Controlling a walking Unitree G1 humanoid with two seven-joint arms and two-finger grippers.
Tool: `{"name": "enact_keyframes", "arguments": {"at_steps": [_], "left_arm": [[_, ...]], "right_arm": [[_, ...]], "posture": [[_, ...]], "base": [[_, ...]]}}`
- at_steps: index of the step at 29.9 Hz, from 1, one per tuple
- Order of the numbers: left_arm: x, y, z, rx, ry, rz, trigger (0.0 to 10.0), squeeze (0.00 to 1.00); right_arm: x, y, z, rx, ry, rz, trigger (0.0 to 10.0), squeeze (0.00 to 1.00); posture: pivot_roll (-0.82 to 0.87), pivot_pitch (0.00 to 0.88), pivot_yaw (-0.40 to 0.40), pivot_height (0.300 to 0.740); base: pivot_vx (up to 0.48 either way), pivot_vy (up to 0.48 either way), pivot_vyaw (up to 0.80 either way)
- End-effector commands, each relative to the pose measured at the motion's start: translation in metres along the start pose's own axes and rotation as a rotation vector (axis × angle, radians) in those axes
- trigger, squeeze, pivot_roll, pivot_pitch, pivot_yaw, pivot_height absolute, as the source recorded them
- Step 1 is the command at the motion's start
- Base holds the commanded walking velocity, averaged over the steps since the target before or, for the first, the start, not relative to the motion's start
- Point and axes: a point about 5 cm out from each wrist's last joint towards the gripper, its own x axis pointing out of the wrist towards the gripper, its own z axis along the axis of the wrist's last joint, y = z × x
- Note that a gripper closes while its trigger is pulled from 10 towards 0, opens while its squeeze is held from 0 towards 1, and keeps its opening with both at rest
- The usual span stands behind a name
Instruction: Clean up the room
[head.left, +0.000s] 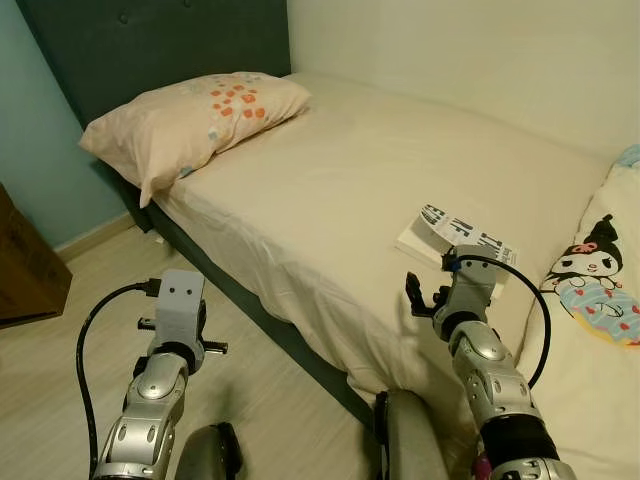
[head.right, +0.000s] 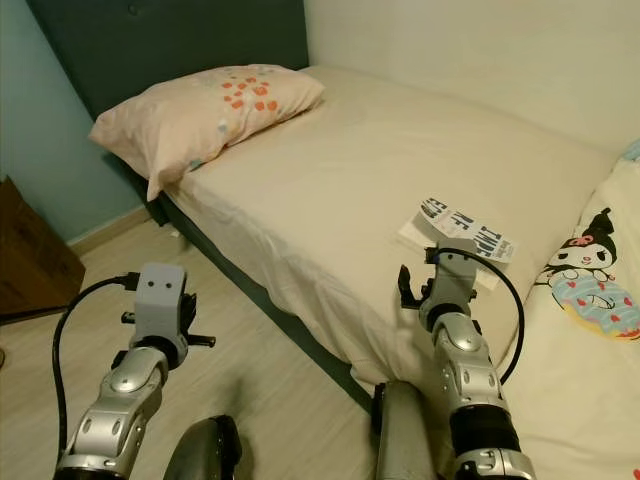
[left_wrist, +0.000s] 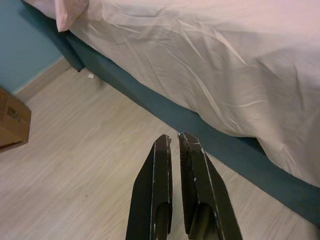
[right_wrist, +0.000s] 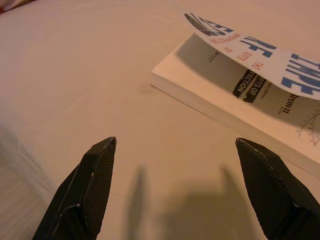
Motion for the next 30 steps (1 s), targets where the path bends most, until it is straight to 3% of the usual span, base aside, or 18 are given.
{"name": "enact_keyframes", "arguments": {"at_steps": [1, 6, 11, 14, 19, 21, 22, 23, 24, 30], "left_arm": [[-0.003, 0.006, -0.007, 0.026, 0.027, 0.008, 10.0, 0.00], [-0.006, 0.007, -0.006, 0.030, 0.020, 0.000, 10.0, 0.00], [-0.009, 0.016, -0.002, 0.017, -0.024, 0.000, 10.0, 0.00], [-0.018, 0.030, 0.002, 0.009, -0.065, 0.007, 10.0, 0.00], [-0.023, 0.035, 0.008, 0.001, -0.102, 0.002, 10.0, 0.00], [-0.027, 0.043, 0.018, -0.011, -0.158, -0.014, 10.0, 0.00], [-0.029, 0.046, 0.024, -0.021, -0.195, -0.028, 10.0, 0.00], [-0.030, 0.048, 0.029, -0.027, -0.220, -0.037, 10.0, 0.00], [-0.031, 0.049, 0.036, -0.036, -0.248, -0.048, 10.0, 0.00], [-0.035, 0.057, 0.065, -0.067, -0.349, -0.097, 10.0, 0.00]], "right_arm": [[0.000, 0.000, -0.002, 0.023, 0.005, -0.010, 10.0, 0.00], [0.000, -0.003, -0.001, 0.036, -0.005, -0.031, 10.0, 0.00], [0.007, -0.009, 0.006, 0.018, -0.006, -0.097, 10.0, 0.00], [0.019, -0.025, 0.021, -0.002, -0.017, -0.181, 10.0, 0.00], [0.023, -0.034, 0.032, -0.011, -0.049, -0.215, 10.0, 0.00], [0.027, -0.049, 0.052, -0.031, -0.115, -0.272, 10.0, 0.00], [0.028, -0.055, 0.061, -0.023, -0.151, -0.293, 10.0, 0.64], [0.029, -0.059, 0.067, -0.016, -0.174, -0.306, 10.0, 0.64], [0.029, -0.065, 0.073, -0.006, -0.195, -0.323, 10.0, 1.00], [0.032, -0.076, 0.106, 0.035, -0.300, -0.327, 10.0, 1.00]], "posture": [[-0.05, 0.153, 0.043, 0.530], [-0.05, 0.175, 0.033, 0.500], [-0.04, 0.215, 0.013, 0.500], [-0.03, 0.275, -0.010, 0.500], [-0.02, 0.309, -0.023, 0.500], [-0.01, 0.340, -0.035, 0.500], [0.01, 0.357, -0.033, 0.500], [0.01, 0.357, -0.033, 0.500], [0.02, 0.378, -0.028, 0.500], [0.04, 0.410, -0.011, 0.500]], "base": [[0.000, 0.000, 0.00], [0.000, 0.000, 0.00], [0.000, 0.000, 0.00], [0.000, 0.000, 0.00], [0.000, 0.000, 0.00], [0.000, 0.000, 0.00], [0.000, 0.000, 0.00], [0.000, 0.000, 0.00], [0.000, 0.000, 0.00], [0.000, 0.000, 0.00]]}}
